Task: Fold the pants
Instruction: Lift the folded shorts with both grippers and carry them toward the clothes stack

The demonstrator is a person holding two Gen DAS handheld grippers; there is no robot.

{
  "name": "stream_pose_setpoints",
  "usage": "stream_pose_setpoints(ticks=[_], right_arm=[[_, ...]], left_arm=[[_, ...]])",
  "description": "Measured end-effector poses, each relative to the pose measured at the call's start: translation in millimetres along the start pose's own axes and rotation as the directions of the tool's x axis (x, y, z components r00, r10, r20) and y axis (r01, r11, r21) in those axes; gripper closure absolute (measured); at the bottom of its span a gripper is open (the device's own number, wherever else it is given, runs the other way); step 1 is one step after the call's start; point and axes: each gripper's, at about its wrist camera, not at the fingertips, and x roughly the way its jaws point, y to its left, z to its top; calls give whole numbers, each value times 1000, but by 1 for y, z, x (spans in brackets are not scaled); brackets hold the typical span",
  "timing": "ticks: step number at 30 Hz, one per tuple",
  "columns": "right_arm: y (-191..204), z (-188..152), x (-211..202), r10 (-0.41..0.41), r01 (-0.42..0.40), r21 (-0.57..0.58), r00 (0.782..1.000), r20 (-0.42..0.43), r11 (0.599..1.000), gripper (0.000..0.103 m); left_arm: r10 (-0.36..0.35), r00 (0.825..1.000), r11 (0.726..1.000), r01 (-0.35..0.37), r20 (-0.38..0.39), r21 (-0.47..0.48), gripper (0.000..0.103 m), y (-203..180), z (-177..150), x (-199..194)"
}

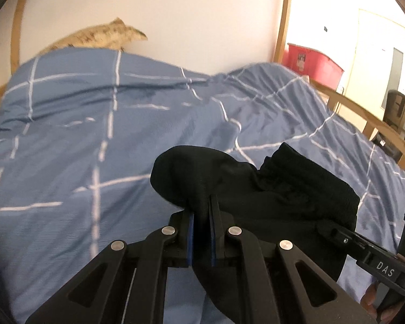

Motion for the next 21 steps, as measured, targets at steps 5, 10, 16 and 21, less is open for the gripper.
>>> stream_pose_setpoints(ticks=[5, 10, 16, 21], right_arm=[[46, -6, -32, 58, -58, -22, 998, 15, 998, 77], [99, -18, -59, 119, -117, -66, 993, 28, 991, 77], [161, -35, -82, 189, -184, -111, 982, 31, 977, 77], [216, -49, -87, 246, -241, -139, 969, 17, 961, 77]], left_arm=[[60, 997, 998, -61, 45, 17, 93, 15, 4, -60], [124, 989, 992, -125, 76, 13, 93, 39, 1, -126], [193, 974, 979, -199, 118, 43, 93, 71, 0, -193], [255, 960, 962, -264, 116, 72, 93, 111, 2, -238]])
